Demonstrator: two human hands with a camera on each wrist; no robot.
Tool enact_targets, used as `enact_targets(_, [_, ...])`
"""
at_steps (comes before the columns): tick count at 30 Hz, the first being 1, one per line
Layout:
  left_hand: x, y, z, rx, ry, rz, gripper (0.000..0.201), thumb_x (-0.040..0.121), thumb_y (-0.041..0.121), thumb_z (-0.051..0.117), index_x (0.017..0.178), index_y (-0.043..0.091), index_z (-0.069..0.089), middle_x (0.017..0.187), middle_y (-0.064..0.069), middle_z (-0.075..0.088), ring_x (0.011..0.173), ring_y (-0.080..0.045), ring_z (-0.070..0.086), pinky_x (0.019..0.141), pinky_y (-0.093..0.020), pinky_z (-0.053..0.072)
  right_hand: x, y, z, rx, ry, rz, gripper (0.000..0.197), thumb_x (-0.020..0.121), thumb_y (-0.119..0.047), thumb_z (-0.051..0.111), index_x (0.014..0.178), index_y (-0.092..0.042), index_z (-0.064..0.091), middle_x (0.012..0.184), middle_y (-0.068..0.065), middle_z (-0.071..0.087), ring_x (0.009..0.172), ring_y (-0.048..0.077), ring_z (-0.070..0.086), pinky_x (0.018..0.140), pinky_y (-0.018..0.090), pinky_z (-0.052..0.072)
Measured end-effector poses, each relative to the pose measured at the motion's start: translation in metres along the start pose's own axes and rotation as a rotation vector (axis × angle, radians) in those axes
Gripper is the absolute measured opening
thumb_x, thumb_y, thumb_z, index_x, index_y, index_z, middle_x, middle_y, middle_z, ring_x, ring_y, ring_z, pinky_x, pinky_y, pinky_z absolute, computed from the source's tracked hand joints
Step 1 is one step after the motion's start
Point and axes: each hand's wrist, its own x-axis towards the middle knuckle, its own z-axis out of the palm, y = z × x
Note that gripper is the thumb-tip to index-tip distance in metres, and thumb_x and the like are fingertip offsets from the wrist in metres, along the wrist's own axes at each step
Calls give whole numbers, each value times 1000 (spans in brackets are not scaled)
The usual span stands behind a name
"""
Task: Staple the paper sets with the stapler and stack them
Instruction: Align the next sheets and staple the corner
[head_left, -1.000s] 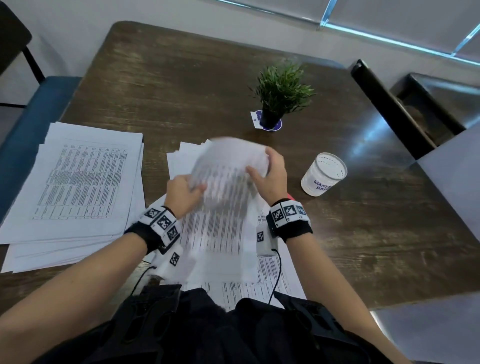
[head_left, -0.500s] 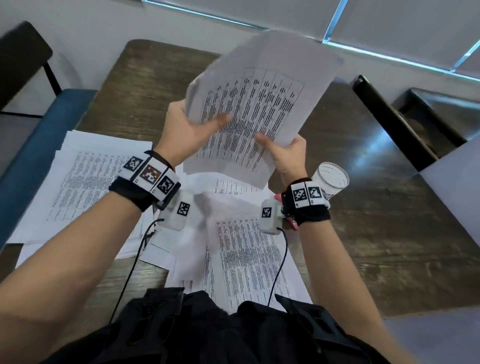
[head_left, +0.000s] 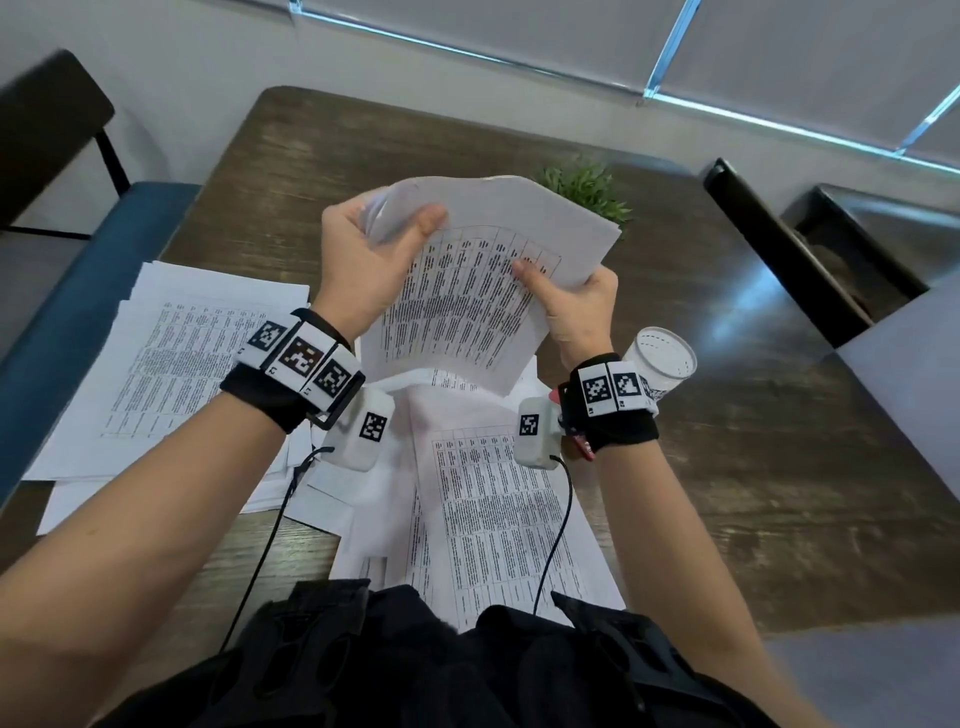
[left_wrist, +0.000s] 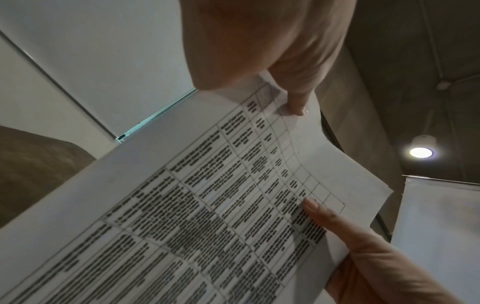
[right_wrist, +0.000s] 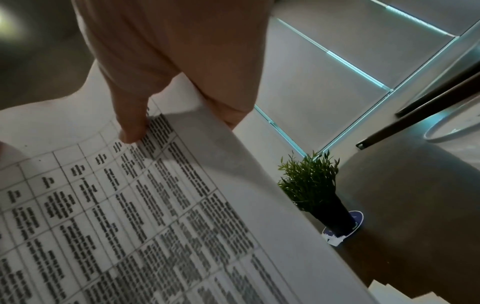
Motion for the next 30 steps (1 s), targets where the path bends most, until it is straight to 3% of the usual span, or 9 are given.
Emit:
enact_targets(4, [-8, -14, 6, -22, 39, -37, 12, 84, 12, 75, 85, 22, 69, 72, 21, 70, 70, 3, 65, 64, -17, 51, -4, 17, -3, -25, 0, 151, 31, 70, 5, 81, 96, -5, 67, 93, 5, 72, 84, 13, 71, 74, 29, 56])
enact_targets(8, [-17, -35, 7, -40, 83, -184, 7, 85, 19, 75, 89, 19, 70, 79, 14, 74, 78, -4, 69, 71, -26, 56, -15, 46, -10, -180, -10, 304, 23, 78, -6, 79, 98, -8, 68, 104, 13, 72, 97, 26, 69, 90, 47, 55])
enact_targets(11, [-23, -61, 0, 34, 14, -263, 30, 83, 26, 76, 109, 13, 67, 104, 0, 73, 95, -13, 69, 84, -37, 56, -15, 56, -19, -180, 142, 265, 16, 80, -18, 80, 90, -14, 68, 94, 11, 72, 95, 31, 70, 86, 53, 56])
enact_targets(14, [-42, -94, -6, 323, -9, -375, 57, 82, 24, 77, 133, 13, 52, 134, -1, 57, 119, -13, 56, 98, -28, 45, -16, 42, -25, -173, 320, 222, 26, 80, -26, 80, 97, -12, 66, 94, 9, 71, 95, 27, 69, 87, 49, 56])
enact_targets(17, [-71, -128, -8, 574, -253, -584, 63, 83, 20, 76, 137, 7, 47, 141, -9, 50, 125, -23, 51, 96, -26, 40, -19, 37, -35, -182, 386, 170, 36, 88, -19, 71, 118, -4, 59, 90, -9, 60, 99, 16, 58, 98, 28, 44])
enact_targets(19, [-87, -147, -8, 808, -584, -630, 74, 82, 29, 76, 143, 7, 40, 147, -12, 43, 132, -26, 44, 105, -30, 34, -21, 41, -40, -214, 375, 165, 12, 89, -16, 69, 100, -16, 63, 90, -7, 62, 94, 16, 59, 99, 33, 47])
enact_targets(21, [-95, -156, -5, 1000, -770, -595, 90, 76, 44, 78, 146, 8, 35, 151, -12, 36, 137, -30, 35, 113, -41, 31, -24, 42, -42, -255, 365, 182, 17, 89, -16, 69, 82, -26, 57, 88, -6, 64, 85, 12, 62, 95, 40, 52])
enact_targets(26, [-95, -156, 5, 1262, -837, -488, 108, 59, 72, 75, 138, 7, 40, 146, -8, 35, 130, -27, 40, 106, -40, 40, -31, 42, -44, -266, 347, 145, 19, 89, -13, 69, 84, -26, 57, 97, 0, 66, 94, 16, 63, 90, 32, 52])
enact_targets(30, [-105, -163, 12, 1344, -795, -444, 109, 54, 73, 77, 134, 5, 44, 145, -5, 31, 124, -24, 41, 101, -39, 43, -31, 42, -42, -260, 348, 172, 18, 88, -17, 70, 81, -27, 56, 99, 5, 67, 93, 18, 64, 86, 32, 53])
